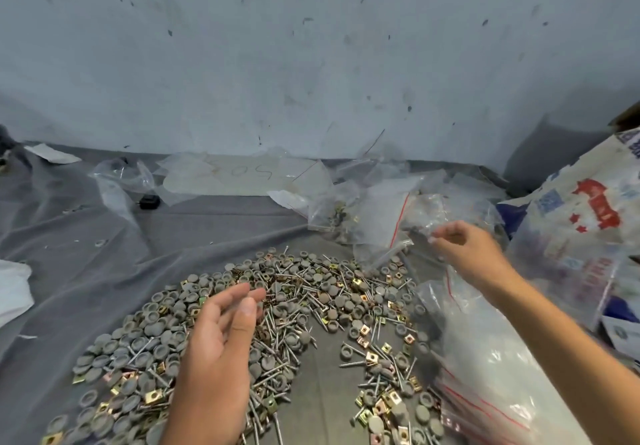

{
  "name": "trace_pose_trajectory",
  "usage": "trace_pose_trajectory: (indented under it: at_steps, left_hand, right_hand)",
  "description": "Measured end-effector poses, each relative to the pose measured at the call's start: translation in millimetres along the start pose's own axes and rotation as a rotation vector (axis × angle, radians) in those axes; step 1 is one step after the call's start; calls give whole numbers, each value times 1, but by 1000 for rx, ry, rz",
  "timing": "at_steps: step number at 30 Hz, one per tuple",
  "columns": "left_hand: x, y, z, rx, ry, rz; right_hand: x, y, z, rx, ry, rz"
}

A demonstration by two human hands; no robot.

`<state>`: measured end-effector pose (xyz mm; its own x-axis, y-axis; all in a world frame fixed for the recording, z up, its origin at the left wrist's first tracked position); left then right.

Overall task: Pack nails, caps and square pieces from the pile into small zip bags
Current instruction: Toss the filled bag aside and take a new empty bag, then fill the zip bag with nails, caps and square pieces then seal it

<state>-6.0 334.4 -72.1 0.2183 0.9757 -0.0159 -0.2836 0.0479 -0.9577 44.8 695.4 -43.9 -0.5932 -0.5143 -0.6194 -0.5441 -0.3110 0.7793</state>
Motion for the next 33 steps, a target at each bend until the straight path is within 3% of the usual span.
trace_pose_trajectory:
  at_steps: [6,9,13,18,20,24,26,28,33]
  left_hand:
    - [4,1,-7,16,38,69]
    - [7,4,-9,30,67,93]
    - [9,9,-10,34,74,100]
    - [15,13,-14,71,135,122]
    - [22,11,-19,99,217,144]
    - [39,11,-30,88,456,52]
    - [41,12,-30,2,496,-89]
    - [34,15,-24,-72,427,-205]
    - [1,22,-8,-66,77,-98]
  right_hand:
    - [-39,-133,-100,35,-56,-788]
    - [-34,-149,-116,7,-81,-666]
    - [-47,-134,-117,-37,-256,-433]
    - [-68,-64,-134,-182,-374,-103]
    - [-58,-30,-142,-197,-204,191]
    - [24,19,-158,9,620,640]
    - [62,29,-166,119,850,700]
    - [87,29,-167,198,956,722]
    - [118,0,-154,361,960,746]
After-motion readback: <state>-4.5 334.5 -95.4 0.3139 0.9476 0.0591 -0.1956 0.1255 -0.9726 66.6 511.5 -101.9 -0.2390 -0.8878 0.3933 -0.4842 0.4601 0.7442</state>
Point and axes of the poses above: each hand's wrist, its own z-axis towards the middle knuckle, its own x-axis out of the palm, y = z × x, the point moved 5 cm from there along z, towards the middle knuckle, and after that the axes turned 14 degrees about x, right-handed, at the moved point
